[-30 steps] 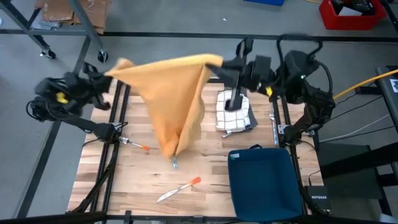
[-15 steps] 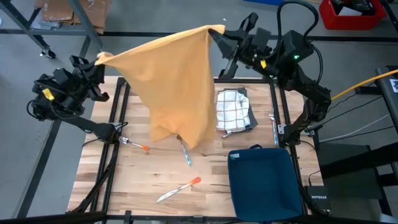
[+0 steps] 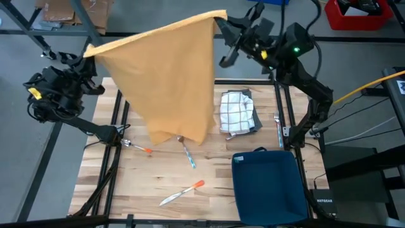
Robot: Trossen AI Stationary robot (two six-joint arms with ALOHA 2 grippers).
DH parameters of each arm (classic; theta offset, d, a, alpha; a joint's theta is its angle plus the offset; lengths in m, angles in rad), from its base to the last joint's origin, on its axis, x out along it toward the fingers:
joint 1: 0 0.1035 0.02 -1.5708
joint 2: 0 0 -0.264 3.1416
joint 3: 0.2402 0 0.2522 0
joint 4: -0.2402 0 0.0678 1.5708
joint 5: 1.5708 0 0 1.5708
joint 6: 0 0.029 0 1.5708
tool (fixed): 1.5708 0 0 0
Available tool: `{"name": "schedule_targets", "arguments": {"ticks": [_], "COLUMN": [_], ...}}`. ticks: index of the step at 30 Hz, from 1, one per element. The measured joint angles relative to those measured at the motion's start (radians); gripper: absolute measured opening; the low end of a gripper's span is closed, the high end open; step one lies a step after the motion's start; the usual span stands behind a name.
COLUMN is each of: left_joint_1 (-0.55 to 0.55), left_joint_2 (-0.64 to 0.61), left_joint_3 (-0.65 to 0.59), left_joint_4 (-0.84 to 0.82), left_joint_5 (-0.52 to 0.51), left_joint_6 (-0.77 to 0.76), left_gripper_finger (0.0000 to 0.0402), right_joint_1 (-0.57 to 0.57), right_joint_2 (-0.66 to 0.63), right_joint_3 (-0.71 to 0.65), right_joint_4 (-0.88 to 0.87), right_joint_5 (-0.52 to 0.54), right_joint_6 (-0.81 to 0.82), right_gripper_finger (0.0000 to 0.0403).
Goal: Fold towel
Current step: Fold the orange towel
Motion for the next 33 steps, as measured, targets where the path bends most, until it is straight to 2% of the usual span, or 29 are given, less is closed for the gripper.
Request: {"name": "schedule_targets", "arguments": {"ticks": [6, 10, 17, 29, 33], "left_joint_1": [0.0, 0.0, 0.0, 0.001, 0.002], "left_joint_2": [-0.002, -0.002, 0.024, 0.195, 0.271], "left_joint_3": [0.043, 0.07, 0.119, 0.257, 0.35], "left_joint_4": [0.007, 0.008, 0.002, 0.012, 0.012], "left_joint_5": [-0.004, -0.004, 0.019, 0.023, 0.023], "left_joint_6": [0.112, 0.183, 0.233, 0.404, 0.471], "left_gripper_finger": [0.0, 0.0, 0.0, 0.0, 0.0], "right_joint_1": [-0.073, -0.111, -0.158, -0.269, -0.324], "right_joint_2": [0.042, 0.078, 0.102, 0.102, 0.101], "right_joint_3": [0.0, 0.0, 0.0, 0.002, 0.003], "right_joint_4": [0.025, 0.105, 0.181, 0.238, 0.247], "right_joint_5": [-0.035, -0.071, -0.091, -0.143, -0.209], "right_joint_6": [0.0, 0.001, 0.0, 0.0, 0.0], "right_gripper_finger": [0.0003, 0.0003, 0.0003, 0.0003, 0.0003]}}
